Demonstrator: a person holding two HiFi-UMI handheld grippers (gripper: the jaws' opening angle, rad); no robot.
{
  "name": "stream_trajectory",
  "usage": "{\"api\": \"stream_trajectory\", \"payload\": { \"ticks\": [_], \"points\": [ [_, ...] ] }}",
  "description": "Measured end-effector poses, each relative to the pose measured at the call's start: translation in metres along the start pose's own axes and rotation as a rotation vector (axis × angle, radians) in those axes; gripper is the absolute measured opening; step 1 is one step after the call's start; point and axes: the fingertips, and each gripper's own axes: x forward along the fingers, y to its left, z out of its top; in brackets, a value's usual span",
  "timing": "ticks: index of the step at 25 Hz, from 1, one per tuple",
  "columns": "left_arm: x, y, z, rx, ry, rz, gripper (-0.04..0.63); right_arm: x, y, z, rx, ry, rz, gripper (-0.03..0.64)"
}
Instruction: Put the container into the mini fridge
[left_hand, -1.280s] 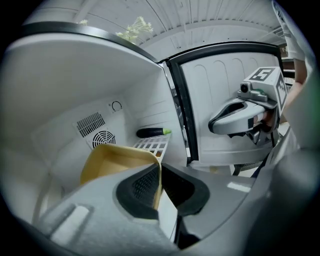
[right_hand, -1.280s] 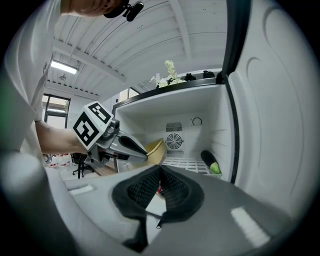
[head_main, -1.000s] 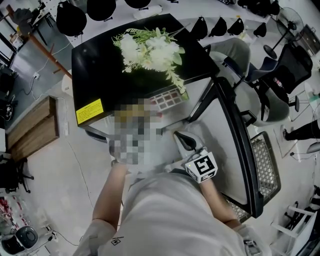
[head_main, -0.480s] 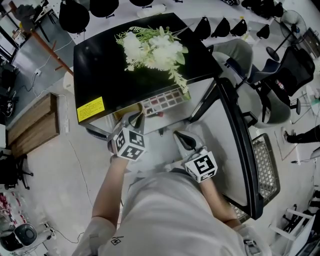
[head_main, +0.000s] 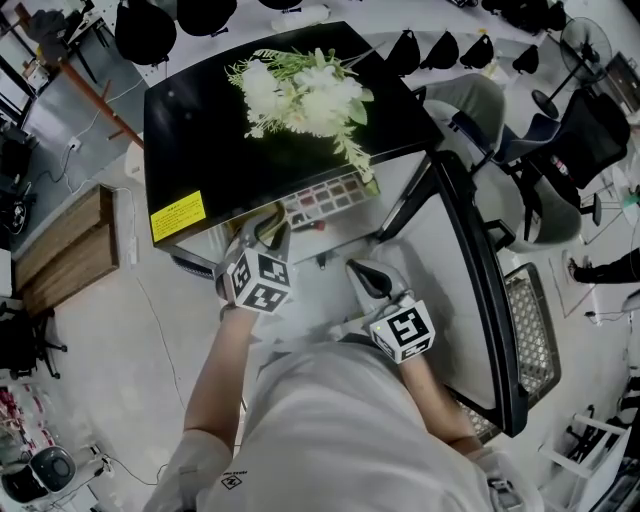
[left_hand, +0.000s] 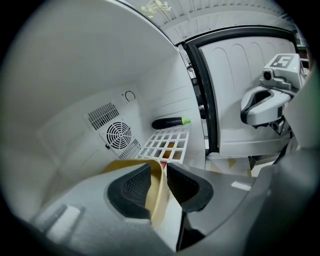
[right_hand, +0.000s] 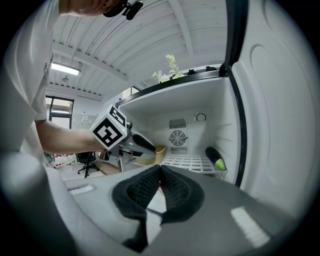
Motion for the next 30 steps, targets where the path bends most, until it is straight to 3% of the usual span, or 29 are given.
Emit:
{"api": "stream_trajectory", "payload": {
  "ticks": [9,14,22,30],
  "points": [
    [-0.008,-0.007,-0.003,-0.019,-0.020,-0.013,0.120,0.002,0.009,-0.002,0.000,0.009,0.006,0.003],
    [-0.028,-0.009,0.007,-0.055,-0.096,-0.008,0.120,0.006,0.021,-0.002,-0.006,0.014,0.019,0.003],
    [-0.071,-0.011,0.004,-0.123,-0.225,-0.024,0.016,0.017,0.048,0.002,-0.026,0.020,0.039,0.003],
    [-0.108,-0.017,-0.031,-0.204,-0.280,-0.090,0.009,0.032,0.092,0.004,-0.054,0.036,0.085,0.003]
  ]
}}
